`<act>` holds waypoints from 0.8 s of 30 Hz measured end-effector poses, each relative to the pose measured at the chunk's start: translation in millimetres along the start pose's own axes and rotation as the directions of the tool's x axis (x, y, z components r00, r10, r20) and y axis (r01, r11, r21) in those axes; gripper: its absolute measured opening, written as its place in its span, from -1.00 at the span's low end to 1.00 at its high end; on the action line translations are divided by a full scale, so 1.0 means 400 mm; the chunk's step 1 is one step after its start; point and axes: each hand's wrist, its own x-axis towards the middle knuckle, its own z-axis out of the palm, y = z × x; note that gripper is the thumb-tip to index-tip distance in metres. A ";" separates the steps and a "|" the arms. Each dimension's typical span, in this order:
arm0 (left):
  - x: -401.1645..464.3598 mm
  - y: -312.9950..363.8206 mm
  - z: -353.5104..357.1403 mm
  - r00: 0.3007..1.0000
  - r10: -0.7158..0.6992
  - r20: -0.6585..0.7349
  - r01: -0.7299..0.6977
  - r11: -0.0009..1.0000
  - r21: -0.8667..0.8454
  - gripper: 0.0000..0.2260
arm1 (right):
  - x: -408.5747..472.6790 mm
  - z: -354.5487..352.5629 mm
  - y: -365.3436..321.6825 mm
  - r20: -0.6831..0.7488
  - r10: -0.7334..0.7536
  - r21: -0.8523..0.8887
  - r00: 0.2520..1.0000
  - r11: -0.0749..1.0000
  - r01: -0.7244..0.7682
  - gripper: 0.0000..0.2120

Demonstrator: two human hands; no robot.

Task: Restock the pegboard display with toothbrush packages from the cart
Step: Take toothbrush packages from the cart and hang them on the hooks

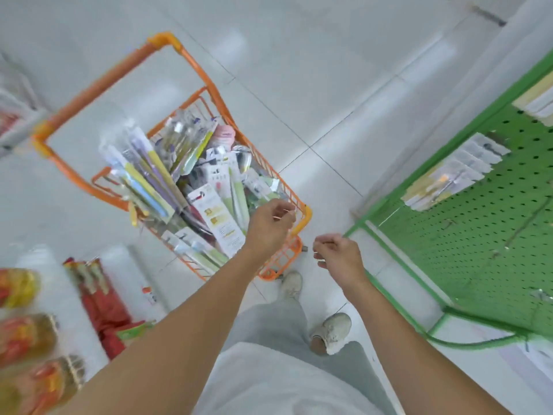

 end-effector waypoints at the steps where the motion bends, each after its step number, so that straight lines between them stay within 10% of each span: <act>1: -0.025 -0.027 -0.046 0.994 -0.031 -0.106 0.033 0.999 0.020 -0.95 | -0.002 0.031 -0.013 0.041 -0.078 -0.080 0.996 0.993 0.081 -0.93; 7: -0.094 -0.161 -0.261 0.866 -0.241 -0.438 0.257 0.966 -0.024 -0.76 | -0.031 0.212 -0.084 0.275 -0.221 -0.358 0.936 0.880 0.313 -0.61; 20: 0.040 -0.228 -0.445 0.940 -0.307 0.147 0.333 0.920 -0.208 -0.66 | 0.032 0.564 -0.082 0.137 -0.143 -0.848 0.980 0.494 0.191 -0.43; 24: 0.079 -0.235 -0.474 0.954 -0.265 0.140 0.292 0.929 -0.229 -0.71 | 0.038 0.561 -0.122 0.123 -0.088 -0.738 0.988 0.658 0.151 -0.68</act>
